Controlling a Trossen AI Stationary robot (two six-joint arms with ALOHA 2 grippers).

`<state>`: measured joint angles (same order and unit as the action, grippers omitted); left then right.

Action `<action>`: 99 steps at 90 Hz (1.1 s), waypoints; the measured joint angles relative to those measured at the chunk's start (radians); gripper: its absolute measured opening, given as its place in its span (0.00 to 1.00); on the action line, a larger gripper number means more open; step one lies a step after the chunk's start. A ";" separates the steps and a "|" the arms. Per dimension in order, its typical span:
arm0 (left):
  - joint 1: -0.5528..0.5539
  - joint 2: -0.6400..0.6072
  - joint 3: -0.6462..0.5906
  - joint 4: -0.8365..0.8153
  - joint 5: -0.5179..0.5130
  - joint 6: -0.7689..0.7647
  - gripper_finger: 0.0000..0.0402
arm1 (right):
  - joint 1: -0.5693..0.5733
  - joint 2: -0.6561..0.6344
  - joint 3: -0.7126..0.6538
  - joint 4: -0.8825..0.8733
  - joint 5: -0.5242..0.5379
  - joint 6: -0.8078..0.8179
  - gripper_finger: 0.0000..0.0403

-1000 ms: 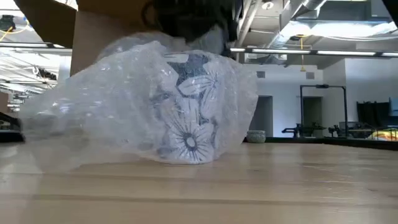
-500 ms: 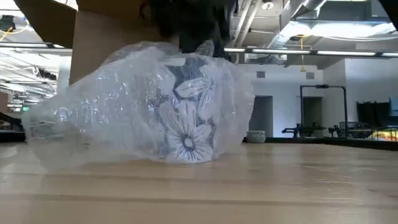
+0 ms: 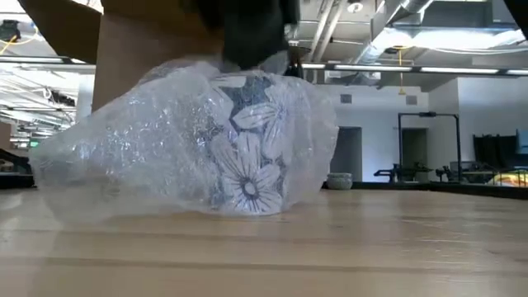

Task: Wrap mug
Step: Wrap the blue mug with the bubble wrap

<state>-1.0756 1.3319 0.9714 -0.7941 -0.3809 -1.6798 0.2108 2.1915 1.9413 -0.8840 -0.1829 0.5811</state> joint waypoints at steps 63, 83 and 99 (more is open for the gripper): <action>-0.003 0.000 0.000 0.003 -0.002 -0.008 0.24 | 0.005 0.048 0.161 -0.169 0.004 -0.059 0.00; -0.003 0.000 0.000 0.003 -0.003 -0.008 0.24 | 0.007 0.052 0.223 -0.241 0.070 -0.112 0.00; -0.003 0.000 0.000 0.003 -0.003 -0.008 0.24 | 0.003 0.054 0.161 -0.224 0.111 -0.114 0.00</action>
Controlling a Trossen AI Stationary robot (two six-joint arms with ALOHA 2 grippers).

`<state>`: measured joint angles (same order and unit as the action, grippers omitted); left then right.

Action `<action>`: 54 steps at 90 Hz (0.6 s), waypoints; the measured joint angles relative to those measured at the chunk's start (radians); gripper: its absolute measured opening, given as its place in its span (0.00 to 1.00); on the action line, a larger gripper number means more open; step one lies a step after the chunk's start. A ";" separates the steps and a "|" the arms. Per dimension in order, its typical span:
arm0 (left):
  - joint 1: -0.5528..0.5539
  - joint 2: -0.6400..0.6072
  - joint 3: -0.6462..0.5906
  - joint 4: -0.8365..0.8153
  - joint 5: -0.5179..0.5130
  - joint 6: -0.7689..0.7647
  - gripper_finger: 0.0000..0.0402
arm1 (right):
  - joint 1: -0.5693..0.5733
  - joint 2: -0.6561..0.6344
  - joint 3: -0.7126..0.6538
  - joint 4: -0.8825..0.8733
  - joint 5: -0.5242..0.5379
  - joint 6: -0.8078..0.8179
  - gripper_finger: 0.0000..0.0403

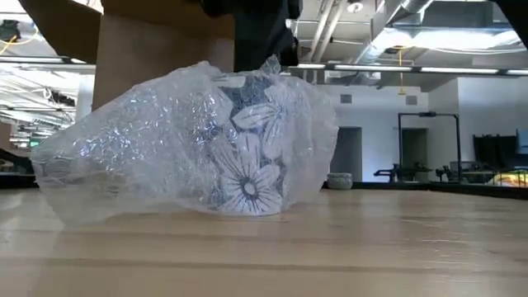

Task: Wrap mug
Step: Wrap the blue mug with the bubble wrap

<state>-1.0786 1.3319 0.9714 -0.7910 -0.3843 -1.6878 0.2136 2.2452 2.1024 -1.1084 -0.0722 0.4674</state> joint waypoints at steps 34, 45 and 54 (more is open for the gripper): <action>0.000 0.000 0.000 0.004 -0.018 -0.001 0.24 | 0.043 -0.003 -0.190 0.179 0.024 0.028 0.00; 0.000 0.000 0.000 0.005 -0.020 -0.002 0.24 | 0.037 -0.003 -0.146 0.148 0.021 0.048 0.00; 0.000 0.000 0.000 0.005 -0.020 -0.004 0.24 | 0.027 -0.004 -0.069 0.116 0.016 0.030 0.00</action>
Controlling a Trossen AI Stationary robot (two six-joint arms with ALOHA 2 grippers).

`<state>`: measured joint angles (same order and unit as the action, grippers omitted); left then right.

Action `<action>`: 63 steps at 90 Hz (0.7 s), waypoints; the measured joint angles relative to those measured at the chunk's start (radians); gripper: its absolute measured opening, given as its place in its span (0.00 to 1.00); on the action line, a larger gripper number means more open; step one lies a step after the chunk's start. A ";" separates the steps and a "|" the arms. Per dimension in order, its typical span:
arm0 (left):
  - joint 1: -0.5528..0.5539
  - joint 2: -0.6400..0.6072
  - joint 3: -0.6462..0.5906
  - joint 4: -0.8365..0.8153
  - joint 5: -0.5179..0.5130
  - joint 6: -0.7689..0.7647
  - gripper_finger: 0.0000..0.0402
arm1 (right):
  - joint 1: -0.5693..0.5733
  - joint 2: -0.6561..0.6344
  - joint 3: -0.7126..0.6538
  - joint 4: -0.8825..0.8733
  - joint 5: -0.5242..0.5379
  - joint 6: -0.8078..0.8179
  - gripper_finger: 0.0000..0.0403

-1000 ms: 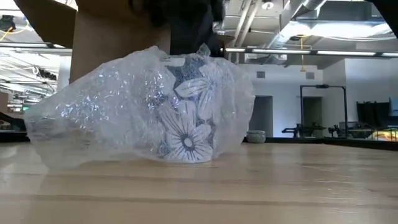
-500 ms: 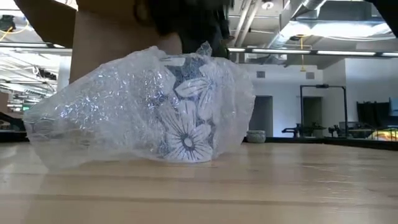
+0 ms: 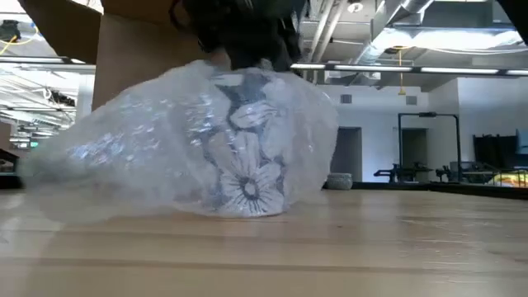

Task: Wrap mug
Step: Wrap the blue mug with the bubble wrap, then put the wrapped blue mug into the box

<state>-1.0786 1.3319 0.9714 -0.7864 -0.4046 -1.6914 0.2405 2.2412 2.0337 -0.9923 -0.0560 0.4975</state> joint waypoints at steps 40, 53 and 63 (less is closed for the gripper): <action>0.000 0.000 0.000 -0.001 -0.001 -0.013 0.24 | -0.040 -0.006 0.168 -0.063 0.001 -0.091 0.22; 0.000 0.000 0.000 -0.001 -0.002 -0.015 0.24 | -0.042 -0.006 0.169 -0.066 -0.029 -0.130 0.25; 0.000 0.000 0.000 -0.001 -0.006 -0.015 0.24 | -0.039 -0.006 0.194 -0.128 -0.048 -0.140 0.26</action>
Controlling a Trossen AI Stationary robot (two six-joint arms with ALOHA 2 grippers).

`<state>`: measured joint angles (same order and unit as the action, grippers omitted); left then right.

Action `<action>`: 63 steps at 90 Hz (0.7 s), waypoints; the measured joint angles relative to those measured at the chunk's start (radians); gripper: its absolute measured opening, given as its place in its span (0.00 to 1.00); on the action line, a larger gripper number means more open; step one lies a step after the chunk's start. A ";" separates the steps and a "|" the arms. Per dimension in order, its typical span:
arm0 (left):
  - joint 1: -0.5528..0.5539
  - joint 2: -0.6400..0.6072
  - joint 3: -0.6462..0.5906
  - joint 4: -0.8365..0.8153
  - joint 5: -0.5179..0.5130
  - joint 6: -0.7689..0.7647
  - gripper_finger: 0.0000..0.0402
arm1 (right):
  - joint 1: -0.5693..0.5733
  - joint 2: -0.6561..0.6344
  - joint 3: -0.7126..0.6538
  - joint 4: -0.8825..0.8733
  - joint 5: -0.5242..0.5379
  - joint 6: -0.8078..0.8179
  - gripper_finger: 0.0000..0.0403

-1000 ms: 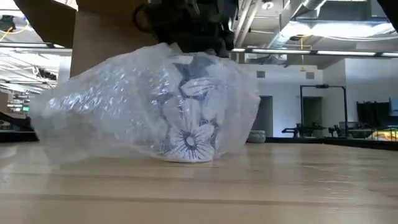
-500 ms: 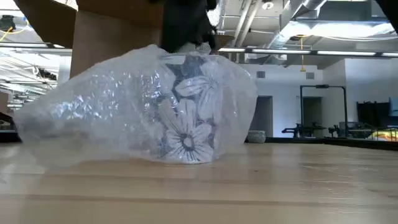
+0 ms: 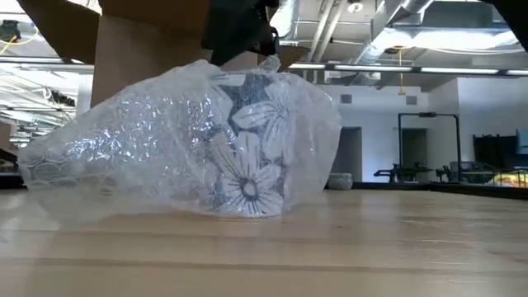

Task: Wrap mug
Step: Put the wrapped blue mug into the box

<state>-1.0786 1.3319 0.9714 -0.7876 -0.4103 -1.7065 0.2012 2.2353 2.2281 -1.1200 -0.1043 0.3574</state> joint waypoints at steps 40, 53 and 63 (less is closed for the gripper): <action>0.000 0.000 0.000 0.003 -0.018 0.018 0.24 | -0.010 0.011 -0.030 -0.010 -0.007 -0.206 0.34; 0.000 0.000 0.000 0.023 -0.019 0.019 0.24 | -0.037 0.009 -0.073 0.010 -0.003 -0.284 0.48; 0.000 0.000 0.000 0.030 -0.031 0.019 0.24 | -0.053 0.009 -0.120 0.006 0.002 -0.324 0.58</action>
<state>-1.0786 1.3323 0.9714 -0.7576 -0.4416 -1.6877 0.1477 2.2443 2.1084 -1.1136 -0.1021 0.0336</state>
